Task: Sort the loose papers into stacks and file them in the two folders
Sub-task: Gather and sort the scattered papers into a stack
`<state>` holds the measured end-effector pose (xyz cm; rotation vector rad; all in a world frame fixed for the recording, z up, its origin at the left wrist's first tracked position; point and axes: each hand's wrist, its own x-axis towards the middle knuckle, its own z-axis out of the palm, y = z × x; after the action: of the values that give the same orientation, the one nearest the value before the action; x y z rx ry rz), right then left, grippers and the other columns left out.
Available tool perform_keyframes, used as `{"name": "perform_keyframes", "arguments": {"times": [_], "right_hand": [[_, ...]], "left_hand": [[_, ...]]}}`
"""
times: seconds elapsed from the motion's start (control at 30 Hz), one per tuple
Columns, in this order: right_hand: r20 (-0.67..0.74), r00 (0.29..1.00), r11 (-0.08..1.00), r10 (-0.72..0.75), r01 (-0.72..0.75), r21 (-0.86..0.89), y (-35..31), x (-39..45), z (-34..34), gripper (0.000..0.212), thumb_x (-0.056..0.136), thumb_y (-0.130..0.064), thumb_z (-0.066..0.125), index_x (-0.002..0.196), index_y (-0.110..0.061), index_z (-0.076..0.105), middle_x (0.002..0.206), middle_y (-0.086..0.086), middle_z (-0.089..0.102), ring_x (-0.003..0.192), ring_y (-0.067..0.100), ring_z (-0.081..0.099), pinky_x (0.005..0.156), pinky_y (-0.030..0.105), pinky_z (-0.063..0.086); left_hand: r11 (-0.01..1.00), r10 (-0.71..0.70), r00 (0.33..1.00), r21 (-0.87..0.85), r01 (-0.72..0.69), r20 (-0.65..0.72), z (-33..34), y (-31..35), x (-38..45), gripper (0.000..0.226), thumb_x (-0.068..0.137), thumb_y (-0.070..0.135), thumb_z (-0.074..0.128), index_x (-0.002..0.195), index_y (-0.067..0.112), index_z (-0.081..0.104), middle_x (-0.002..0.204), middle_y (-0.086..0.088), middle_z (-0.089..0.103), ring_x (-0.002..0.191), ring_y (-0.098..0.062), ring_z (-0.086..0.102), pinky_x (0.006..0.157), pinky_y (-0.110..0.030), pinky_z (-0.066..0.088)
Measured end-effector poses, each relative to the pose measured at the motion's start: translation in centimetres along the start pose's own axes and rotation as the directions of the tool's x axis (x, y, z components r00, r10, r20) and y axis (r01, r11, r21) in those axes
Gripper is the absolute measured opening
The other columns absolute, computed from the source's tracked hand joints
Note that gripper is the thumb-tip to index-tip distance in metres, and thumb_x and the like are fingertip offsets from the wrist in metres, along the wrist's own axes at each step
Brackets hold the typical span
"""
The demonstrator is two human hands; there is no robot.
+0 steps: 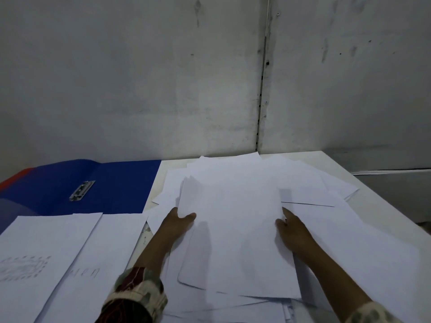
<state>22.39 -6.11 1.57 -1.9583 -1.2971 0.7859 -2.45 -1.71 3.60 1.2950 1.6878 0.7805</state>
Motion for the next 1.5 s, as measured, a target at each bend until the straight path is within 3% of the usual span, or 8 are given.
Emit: {"name": "perform_keyframes", "arguments": {"times": [0.2,0.43,0.6,0.77,1.13,1.23,1.37,1.5], "right_hand": [[0.012,0.996,0.929,-0.087,0.085,-0.36,-1.3,-1.3,2.3,0.044,0.102,-0.034,0.022,0.14,-0.016,0.033,0.13,0.01,0.055,0.118,0.028,0.053,0.092,0.03,0.041],[0.029,0.995,0.829,-0.101,0.1,-0.551,-1.6,-0.8,3.6,0.061,0.097,-0.05,0.026,0.146,-0.014,0.017,0.144,0.009,0.028,0.122,0.025,0.045,0.089,0.032,0.043],[-0.03,0.999,0.977,-0.029,0.022,-0.213,-1.4,0.0,2.4,0.075,0.088,-0.053,0.048,0.146,-0.012,0.023,0.143,0.01,0.037,0.127,0.027,0.042,0.099,0.035,0.04],[-0.034,0.998,0.88,-0.051,0.061,0.471,-3.6,-0.4,-0.9,0.041,0.086,-0.017,0.064,0.123,-0.009,0.049,0.107,0.009,0.061,0.087,0.021,0.059,0.065,0.023,0.048],[-0.353,0.849,0.659,-0.393,0.528,0.536,-9.4,-1.4,-8.0,0.024,0.094,-0.012,0.05,0.096,-0.035,0.048,0.1,-0.005,0.062,0.085,0.008,0.062,0.07,0.016,0.054],[-0.352,0.855,0.628,-0.382,0.519,0.58,-9.1,-1.6,-8.4,0.032,0.088,-0.011,0.06,0.107,-0.032,0.046,0.1,-0.008,0.061,0.086,0.008,0.062,0.064,0.011,0.054],[-0.326,0.884,0.642,-0.336,0.468,0.608,-8.6,-1.5,-8.1,0.057,0.074,-0.013,0.071,0.122,-0.021,0.041,0.105,0.001,0.059,0.088,0.016,0.061,0.058,0.017,0.057],[-0.277,0.919,0.662,-0.28,0.393,0.638,-7.8,-1.5,-7.2,0.061,0.058,-0.02,0.059,0.118,-0.015,0.047,0.101,0.008,0.061,0.082,0.02,0.061,0.059,0.024,0.049]], "left_hand": [[0.997,0.05,0.999,-0.065,-0.05,0.006,0.1,-0.6,0.0,0.047,0.084,0.018,0.065,0.126,0.007,0.045,0.113,-0.008,0.057,0.096,-0.022,0.052,0.081,-0.028,0.041],[0.993,0.112,0.994,-0.036,-0.112,-0.009,0.7,-1.1,-0.4,0.052,0.086,0.016,0.062,0.132,0.009,0.038,0.12,-0.01,0.052,0.098,-0.02,0.046,0.09,-0.036,0.043],[0.973,0.213,0.977,-0.089,-0.214,-0.02,0.3,0.2,-1.4,0.055,0.088,0.021,0.06,0.136,0.012,0.034,0.118,-0.004,0.048,0.1,-0.017,0.044,0.091,-0.034,0.042],[0.931,0.314,0.947,-0.178,-0.32,-0.063,-0.8,3.7,-2.4,0.056,0.087,0.025,0.06,0.135,0.016,0.034,0.116,0.0,0.046,0.104,-0.019,0.047,0.088,-0.032,0.04],[0.693,0.431,0.836,-0.468,-0.548,-0.34,-0.6,11.1,-5.1,0.036,0.08,0.027,0.064,0.11,0.026,0.045,0.099,0.004,0.058,0.088,-0.017,0.059,0.078,-0.036,0.055],[0.657,0.471,0.816,-0.483,-0.578,-0.336,-0.3,11.0,-5.4,0.04,0.065,0.035,0.076,0.088,0.036,0.043,0.089,0.011,0.054,0.079,-0.008,0.056,0.06,-0.019,0.05],[0.71,0.469,0.826,-0.422,-0.564,-0.314,0.1,10.2,-5.0,0.083,0.032,0.063,0.069,0.103,0.033,0.04,0.093,0.013,0.052,0.083,-0.007,0.057,0.058,-0.012,0.051],[0.698,0.428,0.874,-0.531,-0.48,-0.229,1.2,8.5,-4.9,0.042,0.058,0.037,0.068,0.093,0.035,0.044,0.094,0.01,0.054,0.085,-0.013,0.056,0.065,-0.021,0.05]]}}
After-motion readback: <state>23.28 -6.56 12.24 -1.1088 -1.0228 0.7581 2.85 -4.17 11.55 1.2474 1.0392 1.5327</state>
